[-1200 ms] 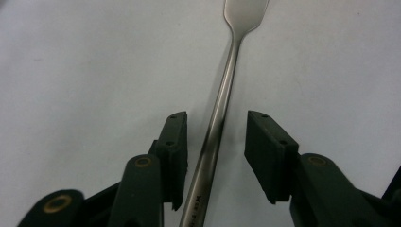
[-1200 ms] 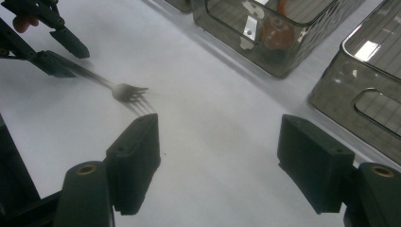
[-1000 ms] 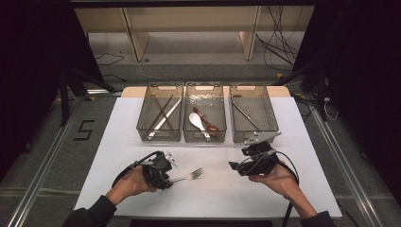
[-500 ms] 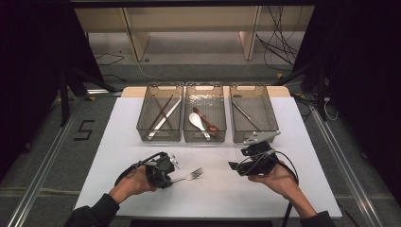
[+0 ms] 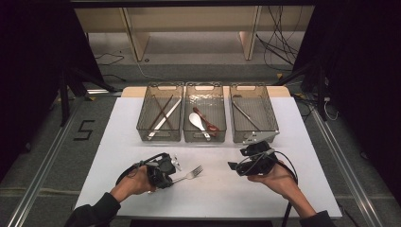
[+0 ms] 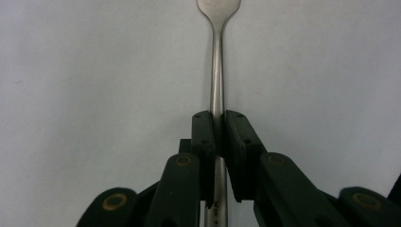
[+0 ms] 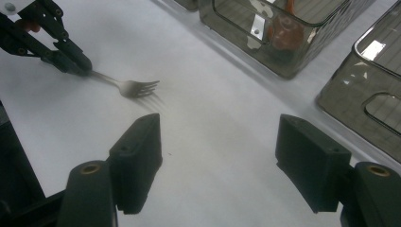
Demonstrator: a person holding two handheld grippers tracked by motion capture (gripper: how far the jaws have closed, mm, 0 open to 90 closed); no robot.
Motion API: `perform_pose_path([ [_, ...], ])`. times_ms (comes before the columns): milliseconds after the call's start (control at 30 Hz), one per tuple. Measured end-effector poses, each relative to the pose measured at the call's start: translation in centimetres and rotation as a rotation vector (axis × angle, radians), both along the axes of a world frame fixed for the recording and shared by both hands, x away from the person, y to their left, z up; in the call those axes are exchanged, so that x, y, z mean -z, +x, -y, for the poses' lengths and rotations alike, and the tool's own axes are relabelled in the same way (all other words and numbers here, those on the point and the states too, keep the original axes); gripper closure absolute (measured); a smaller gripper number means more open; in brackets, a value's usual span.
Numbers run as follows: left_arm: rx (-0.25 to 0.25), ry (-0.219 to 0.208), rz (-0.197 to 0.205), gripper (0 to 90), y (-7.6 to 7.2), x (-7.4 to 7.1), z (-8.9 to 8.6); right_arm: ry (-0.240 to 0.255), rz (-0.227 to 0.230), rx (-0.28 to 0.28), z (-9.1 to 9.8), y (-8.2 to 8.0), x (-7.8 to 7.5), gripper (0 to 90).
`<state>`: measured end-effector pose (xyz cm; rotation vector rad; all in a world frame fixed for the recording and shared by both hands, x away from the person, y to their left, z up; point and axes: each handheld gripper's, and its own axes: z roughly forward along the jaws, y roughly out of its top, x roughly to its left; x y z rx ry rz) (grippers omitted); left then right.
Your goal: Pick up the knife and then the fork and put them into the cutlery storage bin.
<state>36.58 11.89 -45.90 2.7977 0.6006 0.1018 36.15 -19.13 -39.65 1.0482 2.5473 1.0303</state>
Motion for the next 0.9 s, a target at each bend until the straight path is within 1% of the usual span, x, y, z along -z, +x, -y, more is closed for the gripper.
perform_pose_path([
  [67, -0.005, -0.008, 0.006, 82.1, -0.1, -0.1, 0.0, 0.000, 0.002, -0.002, 0.0, 0.0, 0.0, 33.0],
  [133, 0.005, -0.004, -0.001, 82.0, -0.1, -0.3, -0.1, 0.000, 0.002, -0.002, 0.0, 0.0, 0.0, 33.0],
  [233, 0.004, -0.005, -0.002, 82.1, -0.1, -0.3, -0.1, -0.001, 0.002, -0.004, 0.0, 0.0, 0.0, 33.0],
  [333, 0.002, -0.009, 0.005, 82.1, -0.1, -0.6, -0.1, 0.000, 0.002, -0.004, 0.0, 0.0, 0.0, 33.1],
  [500, -0.007, -0.027, 0.006, 82.1, -0.2, -0.9, -0.1, -0.001, 0.001, -0.004, -0.1, 0.0, 0.0, 33.1],
  [567, 0.005, -0.026, 0.003, 82.1, -0.3, -1.1, 0.0, 0.001, 0.003, -0.010, -0.2, -0.1, 0.0, 33.1],
  [600, 0.017, -0.023, 0.009, 82.1, -0.4, -1.3, 0.1, 0.003, 0.003, -0.013, -0.3, -0.1, -0.1, 33.1],
  [633, 0.015, -0.032, 0.011, 82.1, -0.5, -1.4, 0.2, 0.006, 0.004, -0.018, -0.4, -0.1, -0.1, 33.1],
  [733, 0.040, -0.047, 0.012, 82.1, -1.0, -1.9, 0.7, 0.016, 0.010, -0.050, -1.0, -0.3, -0.1, 32.9],
  [767, 0.051, -0.051, 0.007, 82.1, -1.2, -2.1, 0.9, 0.017, 0.014, -0.067, -1.3, -0.4, -0.2, 32.8],
  [867, 0.083, -0.051, 0.008, 82.1, -1.7, -2.6, 1.5, 0.020, 0.024, -0.121, -2.3, -0.8, -0.3, 32.8],
  [900, 0.090, -0.057, 0.007, 82.1, -1.9, -2.7, 1.7, 0.022, 0.027, -0.140, -2.7, -0.9, -0.3, 32.9],
])
